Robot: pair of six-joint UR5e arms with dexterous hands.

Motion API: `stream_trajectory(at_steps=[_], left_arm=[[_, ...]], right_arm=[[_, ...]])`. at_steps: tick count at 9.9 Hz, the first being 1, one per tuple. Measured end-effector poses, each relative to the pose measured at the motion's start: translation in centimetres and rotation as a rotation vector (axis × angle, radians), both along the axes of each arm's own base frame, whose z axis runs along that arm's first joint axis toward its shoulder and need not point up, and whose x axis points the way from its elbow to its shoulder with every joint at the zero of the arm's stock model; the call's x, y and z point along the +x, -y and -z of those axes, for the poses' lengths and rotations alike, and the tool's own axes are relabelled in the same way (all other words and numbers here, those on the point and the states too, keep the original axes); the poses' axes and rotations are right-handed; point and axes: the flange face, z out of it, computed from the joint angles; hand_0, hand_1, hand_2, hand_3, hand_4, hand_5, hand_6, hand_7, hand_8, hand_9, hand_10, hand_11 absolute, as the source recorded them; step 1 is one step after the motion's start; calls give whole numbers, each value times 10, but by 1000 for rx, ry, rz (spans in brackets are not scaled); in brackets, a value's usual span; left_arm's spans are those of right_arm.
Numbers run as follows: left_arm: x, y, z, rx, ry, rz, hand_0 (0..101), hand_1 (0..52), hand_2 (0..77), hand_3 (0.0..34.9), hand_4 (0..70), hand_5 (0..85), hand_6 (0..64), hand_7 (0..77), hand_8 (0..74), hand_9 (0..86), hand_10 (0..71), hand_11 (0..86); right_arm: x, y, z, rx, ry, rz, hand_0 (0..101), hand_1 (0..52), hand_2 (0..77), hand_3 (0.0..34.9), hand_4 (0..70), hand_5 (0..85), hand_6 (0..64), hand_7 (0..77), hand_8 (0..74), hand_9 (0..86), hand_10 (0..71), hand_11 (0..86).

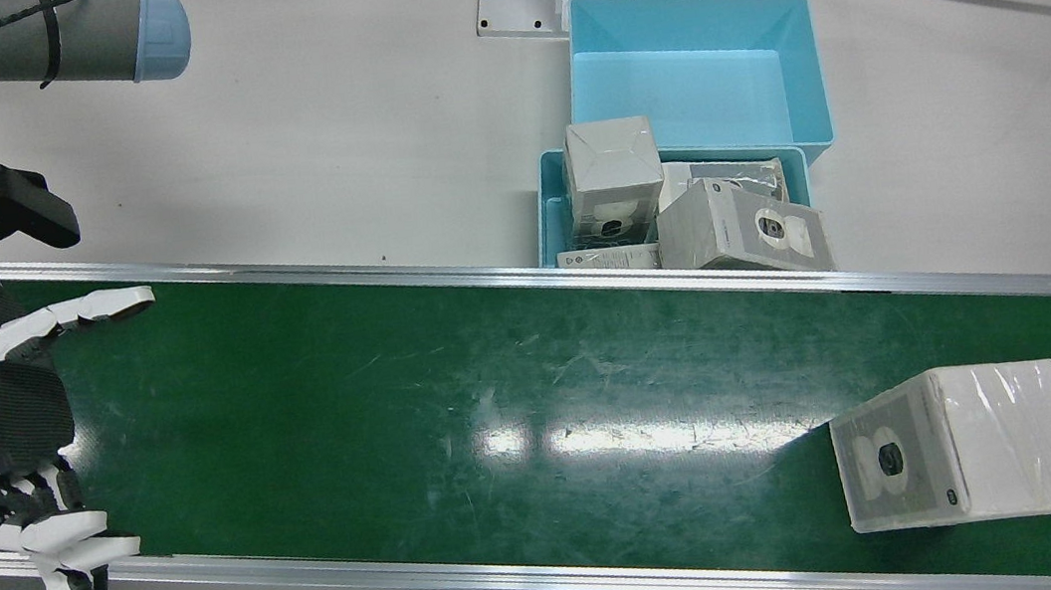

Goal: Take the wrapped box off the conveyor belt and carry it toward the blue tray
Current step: 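Hold the open right hand over the belt as the wrapped box approaches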

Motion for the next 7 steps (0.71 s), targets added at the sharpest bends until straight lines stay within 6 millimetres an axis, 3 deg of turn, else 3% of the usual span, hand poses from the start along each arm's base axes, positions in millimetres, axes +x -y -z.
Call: stream_trajectory(at_steps=[2, 3, 7], left_arm=[[0, 0, 0, 0, 0, 0, 0, 0, 5, 0, 0, 5, 0, 5, 0, 0, 5, 0], [0, 0, 0, 0, 0, 0, 0, 0, 5, 0, 0, 5, 0, 0, 0, 0, 0, 0], [0, 0, 0, 0, 0, 0, 0, 0, 5, 0, 0, 5, 0, 0, 5, 0, 0, 0]], right_arm=[[2, 0, 0, 0, 2, -1, 485, 158, 175, 148, 158, 311, 65, 245, 5, 60, 0, 16], [5, 1, 1, 1, 3, -4, 485, 136, 142, 149, 136, 295, 60, 240, 5, 60, 0, 16], [9, 1, 4, 8, 7, -9, 486, 147, 169, 153, 153, 305, 65, 256, 5, 60, 0, 16]])
